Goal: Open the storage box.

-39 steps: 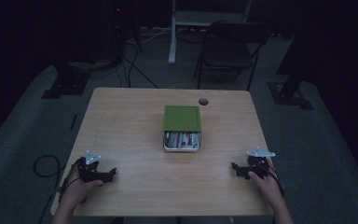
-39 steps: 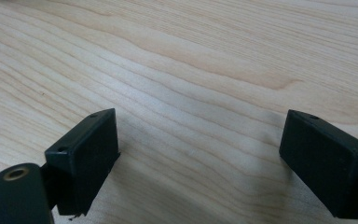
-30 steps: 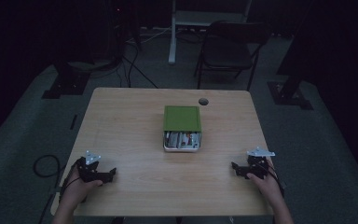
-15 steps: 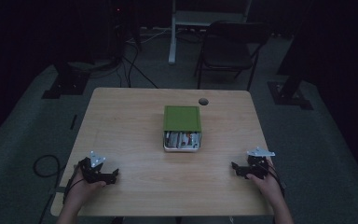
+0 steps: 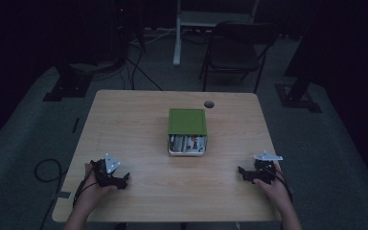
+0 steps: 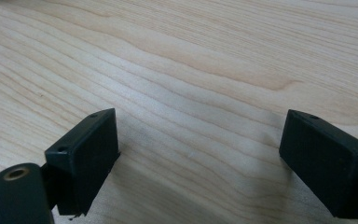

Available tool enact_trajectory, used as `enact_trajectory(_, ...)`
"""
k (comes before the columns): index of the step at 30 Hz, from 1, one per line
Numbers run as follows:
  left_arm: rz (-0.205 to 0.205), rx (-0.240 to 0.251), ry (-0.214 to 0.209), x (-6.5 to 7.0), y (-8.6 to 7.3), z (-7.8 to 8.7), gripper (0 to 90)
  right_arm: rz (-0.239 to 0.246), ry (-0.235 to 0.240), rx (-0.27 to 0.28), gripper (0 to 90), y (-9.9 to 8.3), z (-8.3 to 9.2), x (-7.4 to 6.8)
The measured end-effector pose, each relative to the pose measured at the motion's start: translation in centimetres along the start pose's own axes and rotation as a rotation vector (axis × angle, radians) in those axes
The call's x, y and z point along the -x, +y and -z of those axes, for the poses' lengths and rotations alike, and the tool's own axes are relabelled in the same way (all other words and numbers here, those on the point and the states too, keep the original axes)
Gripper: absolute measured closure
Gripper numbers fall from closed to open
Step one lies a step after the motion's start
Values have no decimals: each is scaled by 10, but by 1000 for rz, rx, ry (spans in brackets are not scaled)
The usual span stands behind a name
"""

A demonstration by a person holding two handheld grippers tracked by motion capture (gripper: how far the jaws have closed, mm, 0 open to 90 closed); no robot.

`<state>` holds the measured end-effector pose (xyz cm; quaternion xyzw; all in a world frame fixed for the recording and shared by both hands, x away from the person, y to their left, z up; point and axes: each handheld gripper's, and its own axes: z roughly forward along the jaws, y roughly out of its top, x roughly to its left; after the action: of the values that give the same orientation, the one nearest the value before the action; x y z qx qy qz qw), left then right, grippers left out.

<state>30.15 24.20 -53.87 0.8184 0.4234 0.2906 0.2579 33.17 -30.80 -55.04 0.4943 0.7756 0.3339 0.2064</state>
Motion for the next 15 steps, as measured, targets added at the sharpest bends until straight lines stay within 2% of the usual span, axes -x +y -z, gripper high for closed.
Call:
enact_trajectory(5, -34, 3, -9, 4, 5, -2, 2, 0, 0, 0, 111, 0, 0, 0)
enact_trajectory(8, -68, 0, 4, 7, 8, -2, 2, 0, 0, 0, 111, 0, 0, 0)
enact_trajectory(11, -84, 15, 0, 10, 13, -1, 2, 0, 0, 0, 111, 0, 0, 0)
enact_trajectory(12, -95, 13, 1, 12, 15, -1, 2, 1, 0, 0, 111, 0, 0, 0)
enact_trajectory(14, -148, -3, -6, 18, 18, -1, 2, 0, 0, 0, 111, 0, 0, 0)
enact_trajectory(15, -157, -4, -10, 20, 18, -1, 3, 0, 0, 0, 111, 0, 0, 0)
